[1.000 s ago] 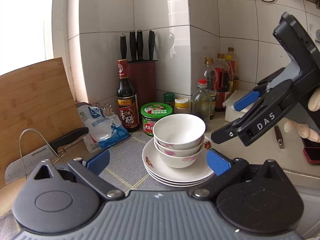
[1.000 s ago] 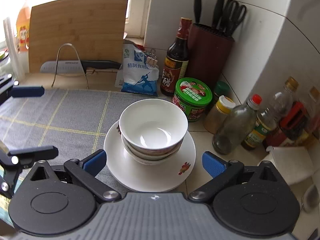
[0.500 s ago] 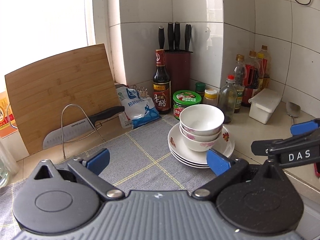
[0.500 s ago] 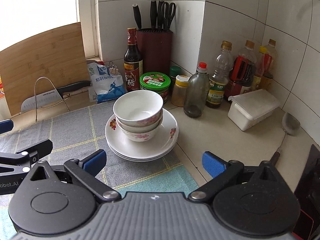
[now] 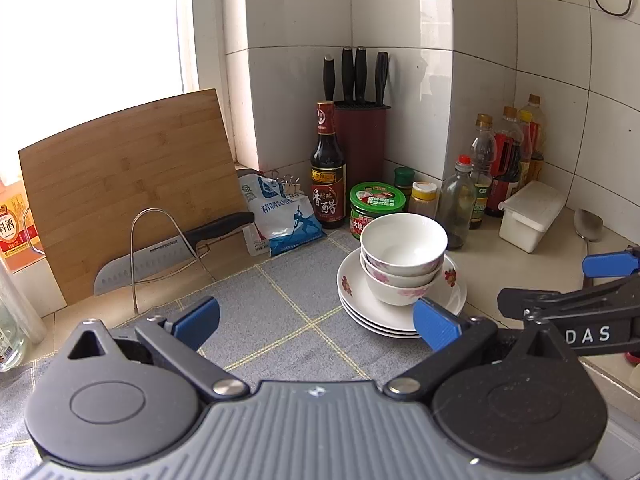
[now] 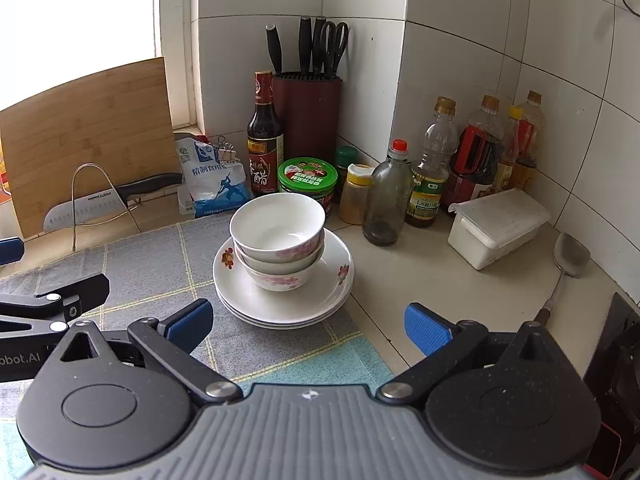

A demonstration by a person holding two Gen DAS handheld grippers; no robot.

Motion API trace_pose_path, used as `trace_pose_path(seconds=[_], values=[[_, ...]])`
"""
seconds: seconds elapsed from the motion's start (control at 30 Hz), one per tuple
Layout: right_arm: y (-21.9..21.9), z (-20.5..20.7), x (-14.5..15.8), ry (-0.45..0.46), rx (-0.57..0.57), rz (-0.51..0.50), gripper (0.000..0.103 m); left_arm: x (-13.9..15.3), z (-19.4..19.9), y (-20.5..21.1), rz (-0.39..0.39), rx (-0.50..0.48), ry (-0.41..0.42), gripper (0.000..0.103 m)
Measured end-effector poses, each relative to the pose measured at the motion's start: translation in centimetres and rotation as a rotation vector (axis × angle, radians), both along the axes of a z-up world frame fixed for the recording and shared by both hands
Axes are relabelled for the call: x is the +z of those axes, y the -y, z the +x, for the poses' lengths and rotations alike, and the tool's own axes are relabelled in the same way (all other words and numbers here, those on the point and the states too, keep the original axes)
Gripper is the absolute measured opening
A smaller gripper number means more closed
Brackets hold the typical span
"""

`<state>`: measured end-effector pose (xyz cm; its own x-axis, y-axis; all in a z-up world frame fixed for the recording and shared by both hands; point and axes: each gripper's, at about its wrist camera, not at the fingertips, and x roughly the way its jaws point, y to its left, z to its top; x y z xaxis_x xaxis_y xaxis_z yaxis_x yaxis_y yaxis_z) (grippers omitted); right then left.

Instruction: Organize plates and bowls

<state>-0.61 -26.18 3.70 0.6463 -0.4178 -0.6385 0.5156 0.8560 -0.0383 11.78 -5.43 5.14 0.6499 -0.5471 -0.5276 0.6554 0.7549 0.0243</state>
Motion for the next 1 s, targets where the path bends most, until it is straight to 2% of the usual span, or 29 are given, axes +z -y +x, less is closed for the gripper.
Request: trace_pose_path(seconds=[1.0], values=[[-0.07, -0.2, 0.66, 0.013, -0.003, -0.029, 0.103, 0.39, 0.12, 0.1, 0.007, 0.013, -0.017, 0.102]])
